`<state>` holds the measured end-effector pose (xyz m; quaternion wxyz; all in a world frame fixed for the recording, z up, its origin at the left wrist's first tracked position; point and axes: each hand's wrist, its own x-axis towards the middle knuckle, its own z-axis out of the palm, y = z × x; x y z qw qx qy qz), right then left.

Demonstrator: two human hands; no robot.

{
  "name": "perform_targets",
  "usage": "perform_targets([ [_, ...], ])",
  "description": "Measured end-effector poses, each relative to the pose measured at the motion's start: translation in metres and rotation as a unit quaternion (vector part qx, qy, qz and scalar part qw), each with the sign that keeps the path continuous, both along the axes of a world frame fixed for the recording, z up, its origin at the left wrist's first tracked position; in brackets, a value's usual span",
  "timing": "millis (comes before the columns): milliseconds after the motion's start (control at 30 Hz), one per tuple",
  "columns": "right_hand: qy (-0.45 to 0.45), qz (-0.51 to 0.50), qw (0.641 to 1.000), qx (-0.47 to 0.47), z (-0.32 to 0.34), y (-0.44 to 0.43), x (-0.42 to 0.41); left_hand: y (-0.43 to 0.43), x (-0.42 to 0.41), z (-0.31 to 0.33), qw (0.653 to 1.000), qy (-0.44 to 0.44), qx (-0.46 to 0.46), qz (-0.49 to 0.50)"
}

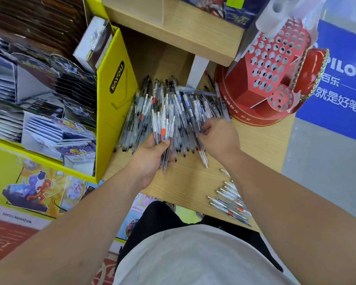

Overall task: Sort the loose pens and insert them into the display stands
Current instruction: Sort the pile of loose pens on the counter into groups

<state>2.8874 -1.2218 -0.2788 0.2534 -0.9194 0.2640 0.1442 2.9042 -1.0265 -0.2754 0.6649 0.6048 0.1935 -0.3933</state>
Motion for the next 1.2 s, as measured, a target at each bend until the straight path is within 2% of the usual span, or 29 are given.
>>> perform_targets([
  [167,0.002,-0.004,1.0,0.004,-0.002,0.004,0.002,0.005,-0.003,0.003,1.0,-0.019,0.011,-0.012],
  [300,-0.014,-0.031,0.997,0.071,0.007,-0.003,-0.007,0.001,-0.009,0.005,0.999,-0.032,0.022,-0.031],
  [467,-0.042,-0.027,0.99,0.135,0.027,-0.033,-0.045,-0.016,-0.026,0.013,0.995,-0.055,0.027,-0.077],
  [633,-0.01,-0.008,0.989,0.149,0.029,-0.081,-0.092,-0.045,-0.062,0.026,0.995,-0.057,0.045,-0.061],
  [833,0.014,0.07,0.983,0.167,0.005,-0.124,-0.133,-0.084,-0.128,0.014,0.989,-0.04,0.139,0.002],
  [1000,0.037,0.193,0.961,0.196,-0.01,-0.147,-0.162,-0.129,-0.196,0.014,0.959,-0.022,0.26,0.109],
  [1200,0.053,0.294,0.936,0.189,-0.004,-0.148,-0.181,-0.172,-0.243,0.009,0.94,0.003,0.264,0.218],
])
